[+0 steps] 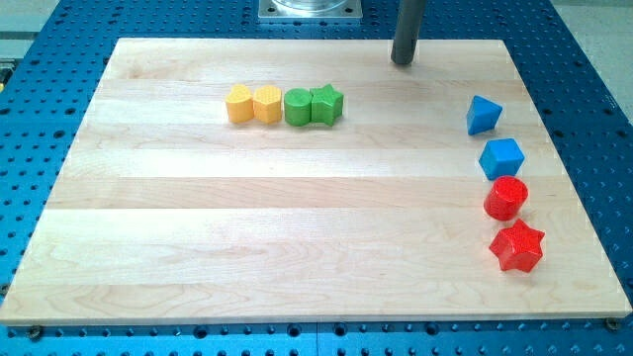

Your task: Separate the green star from the green circle

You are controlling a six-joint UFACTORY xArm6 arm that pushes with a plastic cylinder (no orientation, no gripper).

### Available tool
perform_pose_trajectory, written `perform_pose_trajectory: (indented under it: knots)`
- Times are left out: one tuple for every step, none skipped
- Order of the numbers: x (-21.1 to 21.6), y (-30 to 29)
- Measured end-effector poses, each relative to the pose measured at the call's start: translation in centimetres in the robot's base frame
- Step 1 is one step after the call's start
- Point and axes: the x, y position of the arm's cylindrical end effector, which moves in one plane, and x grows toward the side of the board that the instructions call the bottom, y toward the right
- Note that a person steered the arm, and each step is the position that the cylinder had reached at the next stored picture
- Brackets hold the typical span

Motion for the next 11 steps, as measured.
perform_pose_trajectory:
  knots:
    - [0.0, 0.0]
    - [0.0, -0.1]
    - [0.3, -2.5]
    - [3.7, -3.4]
    - [7.7, -7.6]
    - [14.7, -12.3]
    - [14.0, -11.3]
    - [12.7, -15.1]
    - [16.1, -20.8]
    - [23.2, -22.4]
    - [26.6, -18.4]
